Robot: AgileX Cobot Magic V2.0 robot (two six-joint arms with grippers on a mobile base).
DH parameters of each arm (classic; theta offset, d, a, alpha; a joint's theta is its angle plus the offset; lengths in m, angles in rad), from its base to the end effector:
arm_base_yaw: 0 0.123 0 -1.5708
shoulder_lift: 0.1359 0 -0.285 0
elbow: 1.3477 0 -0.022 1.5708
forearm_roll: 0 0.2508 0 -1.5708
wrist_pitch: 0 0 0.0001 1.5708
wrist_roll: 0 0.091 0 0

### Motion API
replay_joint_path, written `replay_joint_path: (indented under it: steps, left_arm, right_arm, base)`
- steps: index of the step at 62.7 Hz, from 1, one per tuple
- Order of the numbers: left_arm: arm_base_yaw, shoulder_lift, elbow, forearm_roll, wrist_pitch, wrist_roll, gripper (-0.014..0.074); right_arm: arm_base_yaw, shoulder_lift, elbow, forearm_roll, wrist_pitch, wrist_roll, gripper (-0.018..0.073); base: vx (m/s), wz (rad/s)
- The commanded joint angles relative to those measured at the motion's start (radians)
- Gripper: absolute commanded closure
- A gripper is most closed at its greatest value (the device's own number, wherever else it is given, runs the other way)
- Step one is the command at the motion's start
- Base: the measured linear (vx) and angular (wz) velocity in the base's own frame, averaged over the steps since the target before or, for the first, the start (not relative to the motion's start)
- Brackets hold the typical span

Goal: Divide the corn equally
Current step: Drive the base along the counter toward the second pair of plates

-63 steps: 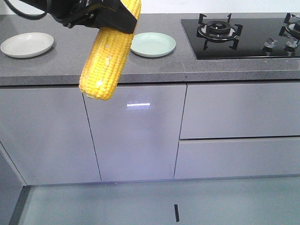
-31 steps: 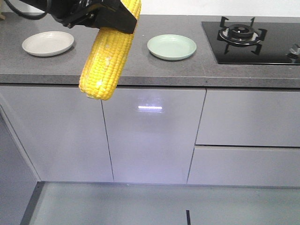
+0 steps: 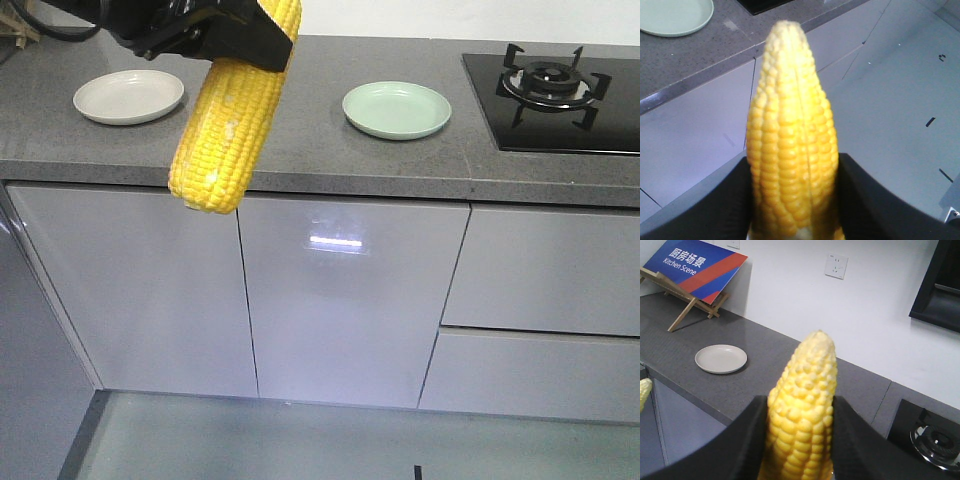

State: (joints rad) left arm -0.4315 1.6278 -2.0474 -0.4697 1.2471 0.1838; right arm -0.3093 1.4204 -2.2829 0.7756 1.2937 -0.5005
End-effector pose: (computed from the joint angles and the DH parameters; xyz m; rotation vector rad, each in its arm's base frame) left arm 0.2796 -0.1717 0.4904 0.7467 2.1690 -0.7175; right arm 0.1989 0.0008 0.6085 -0.4499 1.6981 0.2706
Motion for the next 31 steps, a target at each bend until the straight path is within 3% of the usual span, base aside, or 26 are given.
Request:
replay_joint_path:
  steps: [1,31]
  left_arm:
    - [-0.003,-0.038,-0.026,-0.036,-0.051,0.001,0.0603]
    - [-0.003,-0.038,-0.026,-0.036,-0.051,0.001,0.0603]
  right_arm:
    - [-0.007,-0.016,-0.014,0.027,-0.005,-0.003,0.0564]
    - [-0.007,-0.016,-0.014,0.027,-0.005,-0.003,0.0564]
  base:
    - [0.1,0.07]
    - [0.12,0.08]
